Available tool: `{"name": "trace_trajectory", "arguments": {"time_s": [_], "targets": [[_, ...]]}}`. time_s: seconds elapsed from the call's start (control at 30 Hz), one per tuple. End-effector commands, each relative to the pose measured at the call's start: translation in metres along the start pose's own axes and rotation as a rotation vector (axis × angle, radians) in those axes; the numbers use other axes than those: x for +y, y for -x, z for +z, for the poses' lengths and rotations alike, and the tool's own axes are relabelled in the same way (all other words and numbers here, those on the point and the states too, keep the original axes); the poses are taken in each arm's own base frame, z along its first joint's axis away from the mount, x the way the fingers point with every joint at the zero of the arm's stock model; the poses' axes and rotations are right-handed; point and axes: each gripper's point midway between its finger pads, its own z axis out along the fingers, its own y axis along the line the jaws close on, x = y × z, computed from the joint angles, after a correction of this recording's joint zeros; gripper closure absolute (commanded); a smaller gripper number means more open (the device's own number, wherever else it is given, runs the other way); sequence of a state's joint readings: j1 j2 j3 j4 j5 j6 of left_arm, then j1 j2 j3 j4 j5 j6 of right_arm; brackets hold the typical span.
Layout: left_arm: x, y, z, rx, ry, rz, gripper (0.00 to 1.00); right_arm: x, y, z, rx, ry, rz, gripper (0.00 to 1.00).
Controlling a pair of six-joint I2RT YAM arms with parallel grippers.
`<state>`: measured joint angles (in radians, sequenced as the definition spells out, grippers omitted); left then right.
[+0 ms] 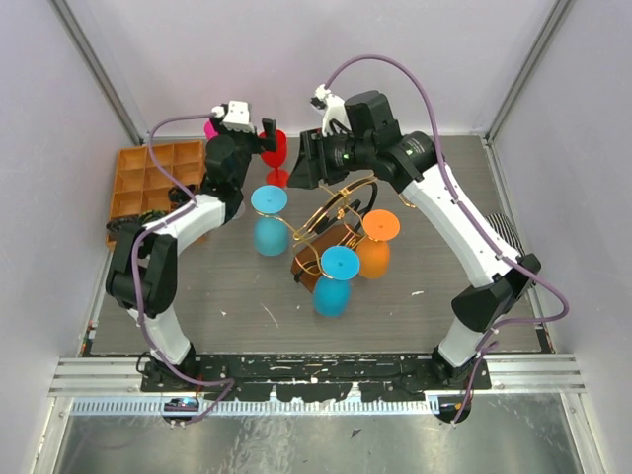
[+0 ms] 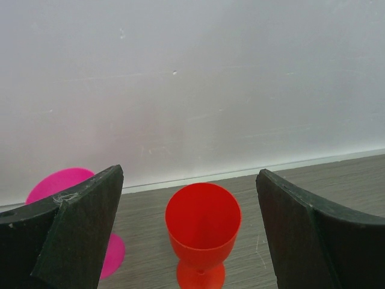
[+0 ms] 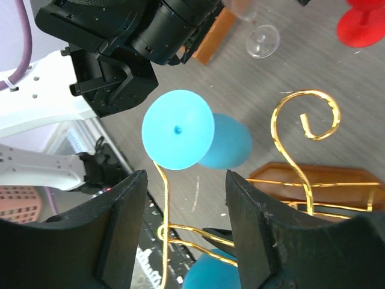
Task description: Take the wine glass off the wine glass rack
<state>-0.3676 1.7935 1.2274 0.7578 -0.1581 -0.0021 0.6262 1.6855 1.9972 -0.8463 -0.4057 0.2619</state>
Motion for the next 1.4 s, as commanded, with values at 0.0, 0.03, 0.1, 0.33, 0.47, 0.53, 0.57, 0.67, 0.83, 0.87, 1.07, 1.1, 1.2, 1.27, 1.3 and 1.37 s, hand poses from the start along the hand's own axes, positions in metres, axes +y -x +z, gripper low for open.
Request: {"name": "trace_trajectory", "arguments": {"time_s": [0.0, 0.03, 0.1, 0.33, 0.47, 0.53, 0.57, 0.67, 0.83, 0.87, 1.07, 1.1, 1.2, 1.27, 1.3, 1.37], "targets": [[0.005, 0.029, -0.010, -0.034, 0.027, -0.015, 0.02, 0.024, 0.004, 0.003, 0.014, 0.111, 0.093, 0.42], [0.005, 0.032, -0.011, -0.035, 0.030, -0.023, 0.02, 0.023, 0.002, 0.006, 0.023, 0.110, 0.106, 0.42], [0.006, 0.037, -0.014, -0.034, 0.031, -0.037, 0.02, 0.018, -0.002, 0.011, 0.039, 0.093, 0.129, 0.43], [0.006, 0.055, -0.020, -0.048, 0.037, -0.081, 0.02, 0.012, -0.014, 0.030, 0.086, 0.093, 0.171, 0.48], [0.009, 0.069, -0.029, -0.063, 0.051, -0.109, 0.02, 0.006, -0.019, 0.037, 0.105, 0.078, 0.182, 0.48], [0.009, 0.074, -0.032, -0.067, 0.052, -0.120, 0.02, 0.006, -0.022, 0.040, 0.116, 0.083, 0.190, 0.48], [0.009, 0.077, -0.034, -0.066, 0.051, -0.127, 0.02, 0.005, -0.024, 0.042, 0.123, 0.084, 0.193, 0.48], [0.008, 0.078, -0.037, -0.037, 0.047, -0.141, 0.02, 0.008, -0.026, 0.046, 0.130, 0.102, 0.200, 0.48], [0.007, 0.072, -0.043, 0.016, 0.043, -0.149, 0.02, 0.011, -0.030, 0.052, 0.149, 0.128, 0.215, 0.49], [0.007, 0.072, -0.044, 0.023, 0.043, -0.147, 0.02, 0.012, -0.031, 0.054, 0.155, 0.133, 0.218, 0.50], [0.009, 0.070, -0.052, 0.034, 0.045, -0.136, 0.02, 0.013, -0.032, 0.059, 0.154, 0.145, 0.228, 0.62], [0.009, 0.070, -0.053, 0.035, 0.045, -0.133, 0.02, 0.013, -0.032, 0.060, 0.150, 0.145, 0.227, 0.67], [0.010, 0.071, -0.057, 0.037, 0.047, -0.125, 0.02, 0.011, -0.029, 0.060, 0.137, 0.135, 0.226, 0.76], [0.011, 0.070, -0.059, 0.040, 0.047, -0.121, 0.02, 0.011, -0.027, 0.058, 0.124, 0.128, 0.221, 0.77], [0.012, 0.070, -0.060, 0.040, 0.049, -0.118, 0.02, 0.010, -0.026, 0.057, 0.116, 0.121, 0.221, 0.78], [0.011, 0.071, -0.061, 0.042, 0.047, -0.116, 0.02, 0.011, -0.023, 0.055, 0.100, 0.118, 0.214, 0.82]]}}
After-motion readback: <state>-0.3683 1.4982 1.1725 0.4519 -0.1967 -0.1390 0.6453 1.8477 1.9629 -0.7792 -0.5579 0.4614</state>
